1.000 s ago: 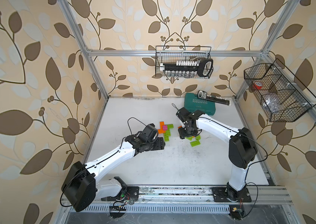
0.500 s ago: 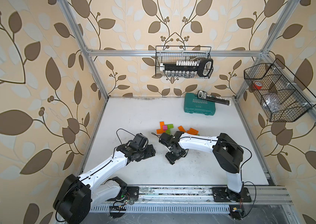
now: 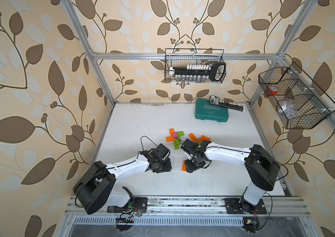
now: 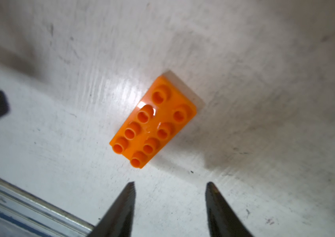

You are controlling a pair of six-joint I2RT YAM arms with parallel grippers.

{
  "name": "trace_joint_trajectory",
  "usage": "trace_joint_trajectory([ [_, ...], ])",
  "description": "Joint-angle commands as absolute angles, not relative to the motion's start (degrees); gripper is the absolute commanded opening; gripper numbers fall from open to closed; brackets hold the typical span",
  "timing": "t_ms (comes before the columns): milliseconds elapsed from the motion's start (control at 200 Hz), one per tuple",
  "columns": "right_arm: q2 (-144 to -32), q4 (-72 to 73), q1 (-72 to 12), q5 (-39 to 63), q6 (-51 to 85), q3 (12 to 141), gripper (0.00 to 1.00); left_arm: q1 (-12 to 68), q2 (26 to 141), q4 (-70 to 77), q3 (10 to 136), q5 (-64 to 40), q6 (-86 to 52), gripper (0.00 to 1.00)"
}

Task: Assemble a small pinwheel with lego
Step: Place the lego brick at the center of the board, then assemble the lego brick at the center of the board.

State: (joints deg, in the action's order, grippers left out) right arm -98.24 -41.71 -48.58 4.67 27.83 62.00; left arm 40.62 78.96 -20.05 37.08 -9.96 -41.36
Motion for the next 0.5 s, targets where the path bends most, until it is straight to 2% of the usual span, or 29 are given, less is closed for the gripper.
trace_joint_trajectory([
  [0, -93.9, -36.6, -45.7, 7.4, 35.3, 57.6, 0.42, 42.0, 82.1, -15.8, 39.9, -9.1, -40.6, 0.36],
  [90, -90.6, -36.0, -43.0, 7.3, 36.9, 55.2, 0.37, 42.4, 86.1, -14.3, 41.2, -9.3, -40.1, 0.3],
  [205, -88.6, -36.5, -40.7, 8.6, 37.0, 53.9, 0.35, 42.9, 89.8, -13.6, 43.6, -10.1, -39.0, 0.24],
  [495, -85.0, -39.1, -34.6, 6.1, 38.6, 52.8, 0.35, 48.0, 95.2, -12.7, 46.2, -10.7, -39.6, 0.24],
])
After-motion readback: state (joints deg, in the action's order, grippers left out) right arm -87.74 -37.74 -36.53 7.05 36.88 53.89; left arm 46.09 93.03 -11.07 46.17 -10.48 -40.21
